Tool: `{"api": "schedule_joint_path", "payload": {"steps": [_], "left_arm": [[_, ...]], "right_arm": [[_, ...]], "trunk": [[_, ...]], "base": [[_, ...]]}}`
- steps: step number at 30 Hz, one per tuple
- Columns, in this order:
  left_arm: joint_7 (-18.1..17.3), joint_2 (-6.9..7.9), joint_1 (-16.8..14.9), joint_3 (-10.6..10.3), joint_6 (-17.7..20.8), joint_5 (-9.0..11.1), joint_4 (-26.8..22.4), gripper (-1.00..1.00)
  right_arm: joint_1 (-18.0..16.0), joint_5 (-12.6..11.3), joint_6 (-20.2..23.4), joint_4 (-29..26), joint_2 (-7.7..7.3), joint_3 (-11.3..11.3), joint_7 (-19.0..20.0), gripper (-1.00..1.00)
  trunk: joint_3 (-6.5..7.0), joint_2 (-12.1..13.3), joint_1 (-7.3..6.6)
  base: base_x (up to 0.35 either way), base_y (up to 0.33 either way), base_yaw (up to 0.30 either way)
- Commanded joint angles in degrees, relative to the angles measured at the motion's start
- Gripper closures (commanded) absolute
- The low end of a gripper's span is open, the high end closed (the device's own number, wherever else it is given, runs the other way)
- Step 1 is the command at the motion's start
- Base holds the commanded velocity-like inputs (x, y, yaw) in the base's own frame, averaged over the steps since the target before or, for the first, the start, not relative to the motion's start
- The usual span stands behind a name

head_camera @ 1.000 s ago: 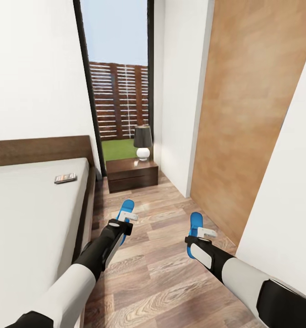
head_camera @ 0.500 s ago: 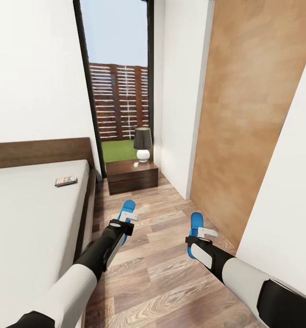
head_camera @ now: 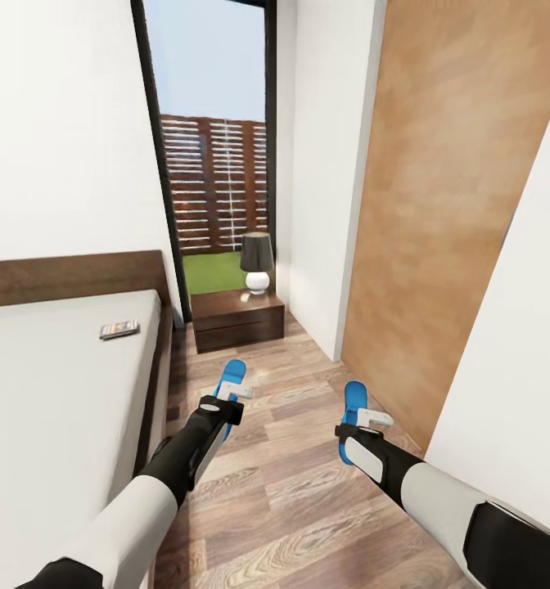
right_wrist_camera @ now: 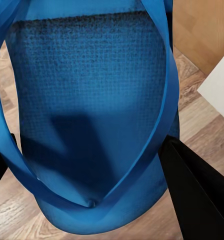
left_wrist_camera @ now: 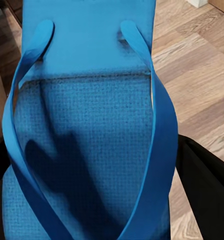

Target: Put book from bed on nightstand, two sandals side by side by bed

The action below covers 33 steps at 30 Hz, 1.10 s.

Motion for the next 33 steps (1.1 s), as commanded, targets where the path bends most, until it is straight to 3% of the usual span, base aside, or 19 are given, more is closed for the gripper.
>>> {"api": "schedule_joint_path", "payload": {"steps": [1,33], "left_arm": [[0.18,0.01,-0.03,-0.17,0.31,-0.27,-0.05,1.0],[0.18,0.01,-0.03,-0.11,0.07,-0.2,-0.02,1.0]], "right_arm": [[-0.05,-0.11,0.4,-0.2,-0.08,0.37,-0.5,1.0],[-0.05,-0.11,0.4,-0.2,-0.08,0.38,-0.5,1.0]], "trunk": [[0.12,0.39,-0.23],[5.87,13.22,-7.26]], "base": [[0.0,0.0,0.0],[0.0,0.0,0.0]]}}
